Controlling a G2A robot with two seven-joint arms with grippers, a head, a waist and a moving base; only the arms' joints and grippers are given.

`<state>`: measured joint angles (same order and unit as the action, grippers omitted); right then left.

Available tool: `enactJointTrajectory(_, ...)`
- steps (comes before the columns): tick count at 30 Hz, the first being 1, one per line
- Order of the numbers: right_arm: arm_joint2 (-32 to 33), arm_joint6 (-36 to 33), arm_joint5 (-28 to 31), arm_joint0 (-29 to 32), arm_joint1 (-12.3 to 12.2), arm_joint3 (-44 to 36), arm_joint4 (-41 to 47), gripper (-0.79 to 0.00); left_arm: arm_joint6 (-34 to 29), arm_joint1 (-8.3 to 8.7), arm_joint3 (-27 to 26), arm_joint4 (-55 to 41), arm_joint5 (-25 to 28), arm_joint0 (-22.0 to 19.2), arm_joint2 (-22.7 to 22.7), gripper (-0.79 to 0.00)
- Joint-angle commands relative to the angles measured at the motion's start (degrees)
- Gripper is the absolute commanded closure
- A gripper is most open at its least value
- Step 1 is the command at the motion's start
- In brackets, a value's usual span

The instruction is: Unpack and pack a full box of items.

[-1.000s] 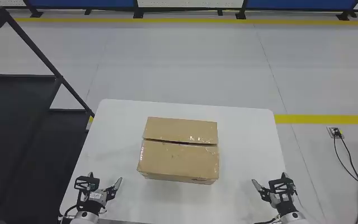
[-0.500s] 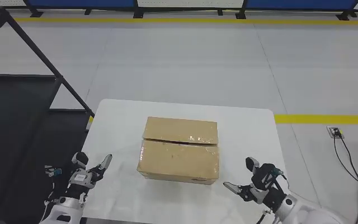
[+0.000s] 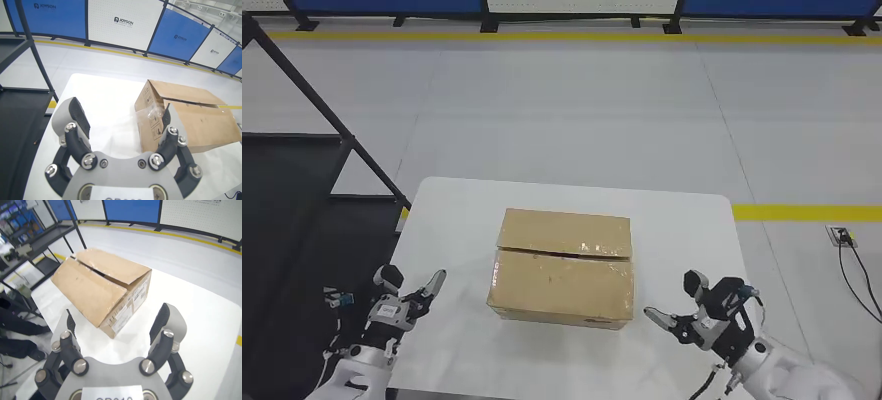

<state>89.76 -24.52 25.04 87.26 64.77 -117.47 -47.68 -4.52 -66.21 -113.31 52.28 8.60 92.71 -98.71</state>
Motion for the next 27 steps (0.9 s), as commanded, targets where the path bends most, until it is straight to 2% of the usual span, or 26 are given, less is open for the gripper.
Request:
enactJointTrajectory(1,-1.6,-5.3,1.4,-5.9,0.0,4.1,8.0,-0.785,-1.3,-0.01,0.2,-0.3,-0.5,-2.2,0.5,-0.785)
enactJointTrajectory(7,-6.8,-19.4,2.6,-19.5,-0.1,16.1,24.5,-0.785,-5.0,0.05,2.3,-5.0,0.5,-6.7,0.3,-0.785)
enactJointTrajectory(12,-10.1,-25.2,-0.6,-25.8,0.0,23.3,28.8,-0.785,-6.1,0.07,2.8,-6.3,0.4,-7.5,-0.1,-0.785)
enactJointTrajectory(17,-11.8,-29.6,-0.7,-28.3,-0.1,26.6,33.3,-0.785,-6.1,0.07,2.8,-6.3,0.4,-7.5,-0.1,-0.785)
enactJointTrajectory(27,-9.6,-42.8,8.9,-27.1,-1.4,25.4,55.4,-0.785,-6.1,0.07,2.8,-6.3,0.4,-7.5,-0.1,-0.785)
